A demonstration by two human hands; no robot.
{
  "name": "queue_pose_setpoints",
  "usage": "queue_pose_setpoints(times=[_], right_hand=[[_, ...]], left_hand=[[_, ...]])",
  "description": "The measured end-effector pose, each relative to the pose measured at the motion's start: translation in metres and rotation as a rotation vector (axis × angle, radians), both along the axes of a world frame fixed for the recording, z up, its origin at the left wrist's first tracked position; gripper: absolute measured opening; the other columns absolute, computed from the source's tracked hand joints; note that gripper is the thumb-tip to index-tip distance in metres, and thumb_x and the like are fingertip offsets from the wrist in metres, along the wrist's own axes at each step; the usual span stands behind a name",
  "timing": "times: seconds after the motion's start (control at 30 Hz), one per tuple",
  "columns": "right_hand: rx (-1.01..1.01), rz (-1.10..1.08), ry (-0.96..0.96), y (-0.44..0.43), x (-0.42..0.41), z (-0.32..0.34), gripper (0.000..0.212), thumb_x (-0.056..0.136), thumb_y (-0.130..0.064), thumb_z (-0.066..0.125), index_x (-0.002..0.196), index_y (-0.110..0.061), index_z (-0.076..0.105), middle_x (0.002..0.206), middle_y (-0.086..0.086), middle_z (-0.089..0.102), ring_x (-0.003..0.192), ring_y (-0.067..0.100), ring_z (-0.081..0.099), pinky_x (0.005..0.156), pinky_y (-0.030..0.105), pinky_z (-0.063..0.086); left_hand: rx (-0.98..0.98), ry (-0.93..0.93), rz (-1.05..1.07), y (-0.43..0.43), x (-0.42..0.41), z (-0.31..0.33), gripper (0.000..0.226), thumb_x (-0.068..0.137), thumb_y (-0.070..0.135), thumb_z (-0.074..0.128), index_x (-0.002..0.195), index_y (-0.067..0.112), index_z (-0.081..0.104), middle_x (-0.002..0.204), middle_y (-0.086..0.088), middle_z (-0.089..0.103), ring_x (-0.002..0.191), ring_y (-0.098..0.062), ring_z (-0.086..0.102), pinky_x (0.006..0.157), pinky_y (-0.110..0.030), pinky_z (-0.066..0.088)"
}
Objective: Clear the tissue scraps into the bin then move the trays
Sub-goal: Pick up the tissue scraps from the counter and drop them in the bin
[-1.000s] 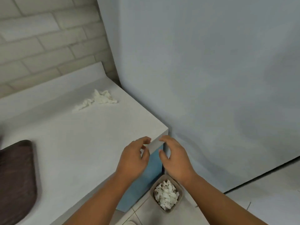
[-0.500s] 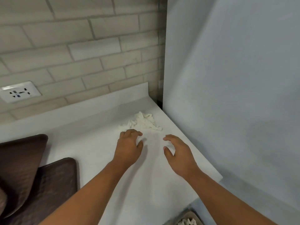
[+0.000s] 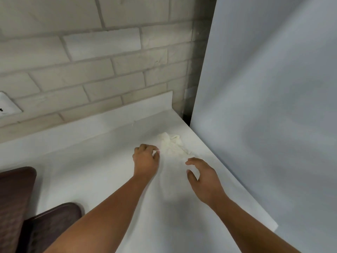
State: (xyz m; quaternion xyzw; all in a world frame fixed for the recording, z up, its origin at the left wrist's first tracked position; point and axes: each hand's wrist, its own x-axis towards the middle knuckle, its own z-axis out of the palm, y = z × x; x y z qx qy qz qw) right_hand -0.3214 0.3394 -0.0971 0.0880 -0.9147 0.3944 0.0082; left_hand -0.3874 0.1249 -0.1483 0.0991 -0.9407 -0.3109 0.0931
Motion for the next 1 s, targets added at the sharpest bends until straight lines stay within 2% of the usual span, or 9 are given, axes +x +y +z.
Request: queue_pose_setpoints(times=[0.2,0.33,0.43,0.53,0.67,0.77,0.83,0.93,1.0], right_hand=[[0.137,-0.032,0.089,-0.028,-0.035,-0.007,0.031,0.091,-0.022,0.061,0.122,-0.019,0.061,0.121,-0.003,0.064,0.114,0.017,0.055,0.100,0.024,0.042],[0.365,-0.078,0.106,-0.047,-0.068,-0.009,0.038,0.091,-0.032,0.060,0.126,-0.017,0.058,0.119,0.003,0.064,0.107,0.025,0.053,0.089,0.039,0.050],[0.546,-0.083,0.054,-0.056,-0.088,-0.014,0.038,0.094,-0.039,0.055,0.127,-0.020,0.056,0.115,0.001,0.063,0.106,0.023,0.052,0.084,0.035,0.049],[0.616,-0.101,0.042,-0.060,-0.099,-0.017,0.028,0.097,-0.033,0.051,0.120,-0.023,0.062,0.107,0.000,0.064,0.101,0.021,0.053,0.079,0.032,0.045],[0.403,-0.076,0.129,-0.062,-0.100,-0.010,0.026,0.100,-0.025,0.046,0.102,-0.014,0.069,0.090,0.005,0.065,0.084,0.023,0.051,0.068,0.029,0.039],[0.246,-0.010,0.209,-0.059,-0.090,0.005,0.029,0.101,-0.022,0.045,0.074,-0.022,0.054,0.067,-0.008,0.052,0.073,0.022,0.047,0.061,0.028,0.032],[0.195,0.012,0.245,-0.055,-0.082,0.016,0.027,0.102,-0.024,0.044,0.076,-0.025,0.052,0.063,-0.012,0.047,0.070,0.022,0.047,0.058,0.030,0.034],[0.110,-0.007,0.253,-0.046,-0.071,0.027,0.028,0.103,-0.026,0.043,0.105,-0.016,0.069,0.078,0.000,0.066,0.074,0.023,0.057,0.065,0.035,0.051],[0.002,-0.055,0.198,-0.042,-0.063,0.040,0.032,0.104,-0.027,0.042,0.099,-0.011,0.069,0.077,0.005,0.067,0.072,0.024,0.061,0.066,0.036,0.052]], left_hand=[[0.229,0.056,-0.063,-0.022,0.013,0.005,0.035,0.087,-0.005,0.041,0.096,0.017,0.066,0.102,0.002,0.064,0.096,-0.015,0.055,0.083,-0.024,0.043],[0.577,-0.061,0.050,-0.034,0.022,0.030,0.026,0.091,0.006,0.043,0.079,0.016,0.064,0.076,0.005,0.064,0.059,0.000,0.051,0.058,-0.015,0.040],[0.640,-0.084,0.043,-0.045,0.030,0.033,0.028,0.093,0.017,0.048,0.070,0.006,0.058,0.066,0.004,0.057,0.058,-0.006,0.047,0.060,-0.024,0.038],[0.629,-0.099,0.015,-0.050,0.036,0.034,0.046,0.098,0.034,0.050,0.066,0.004,0.036,0.062,-0.001,0.033,0.055,-0.012,0.029,0.053,-0.024,0.025],[0.595,-0.146,0.021,-0.054,0.029,0.037,0.057,0.100,0.047,0.045,0.069,0.000,0.036,0.064,-0.004,0.033,0.055,-0.014,0.028,0.050,-0.022,0.024],[0.646,-0.180,0.036,-0.053,0.024,0.040,0.059,0.099,0.054,0.040,0.070,0.003,0.039,0.065,-0.004,0.039,0.058,-0.017,0.036,0.057,-0.028,0.032],[0.728,-0.176,0.048,-0.049,0.028,0.044,0.052,0.099,0.054,0.042,0.070,0.010,0.041,0.064,-0.005,0.039,0.055,-0.018,0.039,0.055,-0.028,0.036],[0.735,-0.148,0.036,-0.043,0.038,0.048,0.051,0.098,0.053,0.046,0.069,0.012,0.041,0.059,-0.005,0.040,0.050,-0.019,0.044,0.052,-0.027,0.040],[0.738,-0.133,0.029,-0.038,0.047,0.052,0.051,0.097,0.052,0.049,0.068,0.010,0.044,0.057,-0.004,0.044,0.049,-0.019,0.046,0.049,-0.028,0.041]])
